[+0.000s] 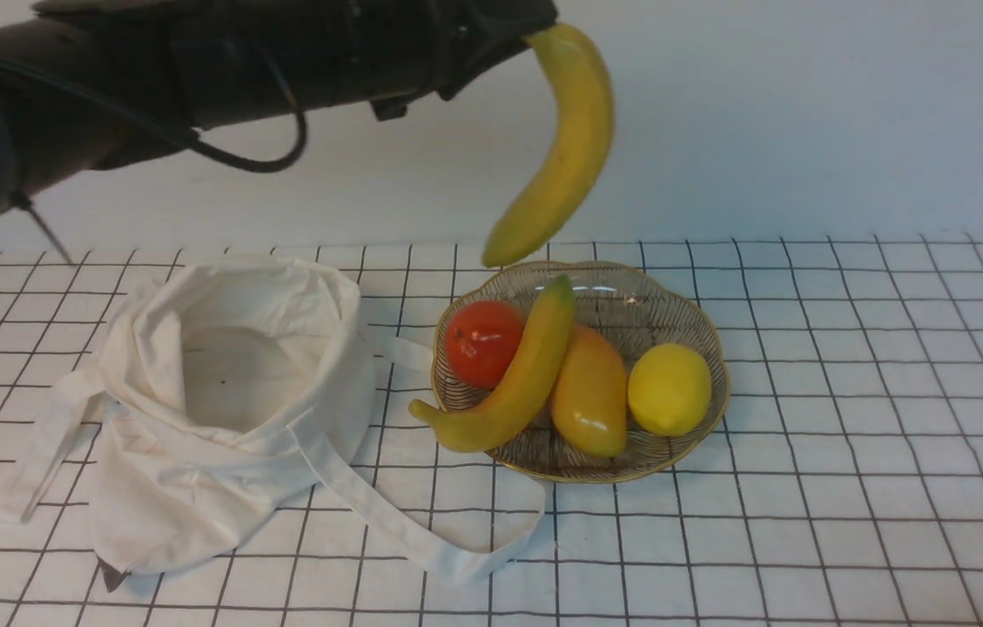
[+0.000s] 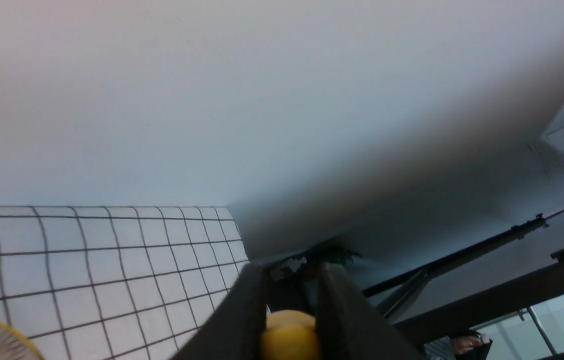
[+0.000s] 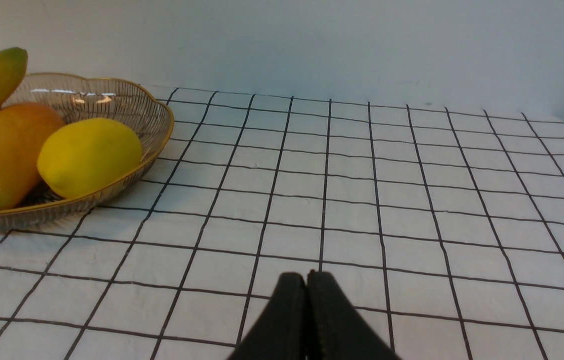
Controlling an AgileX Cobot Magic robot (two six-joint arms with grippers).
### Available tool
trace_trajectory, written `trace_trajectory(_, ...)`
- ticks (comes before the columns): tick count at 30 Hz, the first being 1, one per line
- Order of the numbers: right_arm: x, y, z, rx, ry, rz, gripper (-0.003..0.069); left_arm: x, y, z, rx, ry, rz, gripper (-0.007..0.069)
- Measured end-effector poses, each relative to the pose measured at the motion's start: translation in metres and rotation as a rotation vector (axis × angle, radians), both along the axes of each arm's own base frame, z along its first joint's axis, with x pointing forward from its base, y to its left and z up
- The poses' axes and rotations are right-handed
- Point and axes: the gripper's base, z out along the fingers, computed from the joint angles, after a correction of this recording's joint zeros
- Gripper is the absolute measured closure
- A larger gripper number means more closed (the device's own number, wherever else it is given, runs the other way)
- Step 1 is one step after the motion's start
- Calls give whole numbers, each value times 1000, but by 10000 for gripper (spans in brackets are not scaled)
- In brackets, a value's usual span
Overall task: Take the fruit out of the bag on the white checkered tablecloth and place them on the plate.
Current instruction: 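Place the banana on the plate with the left gripper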
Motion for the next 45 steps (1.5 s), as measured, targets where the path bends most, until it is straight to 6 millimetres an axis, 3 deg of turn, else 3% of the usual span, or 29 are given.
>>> trace_trajectory(6, 0, 0, 0, 0, 0, 0, 673, 17, -52, -24, 6, 15, -84, 524)
trace_trajectory(11, 0, 0, 0, 0, 0, 0, 673, 36, -75, -49, 33, 15, -96, 524)
trace_trajectory(18, 0, 0, 0, 0, 0, 0, 673, 53, -83, -86, 159, -80, -93, 524)
trace_trajectory(23, 0, 0, 0, 0, 0, 0, 673, 59, -84, -105, 327, -263, -108, 524)
trace_trajectory(29, 0, 0, 0, 0, 0, 0, 673, 60, -92, -122, 483, -454, -161, 524)
trace_trajectory(37, 0, 0, 0, 0, 0, 0, 673, 61, -97, -132, 541, -473, -148, 508)
trace_trajectory(42, 0, 0, 0, 0, 0, 0, 673, 63, -95, -133, 553, -433, -120, 380)
trace_trajectory(43, 0, 0, 0, 0, 0, 0, 673, 62, -95, -134, 560, -425, -127, 307)
trace_trajectory(44, 0, 0, 0, 0, 0, 0, 673, 62, -95, -135, 564, -426, -129, 298)
trace_trajectory(45, 0, 0, 0, 0, 0, 0, 673, 62, -94, -136, 573, -414, -136, 211)
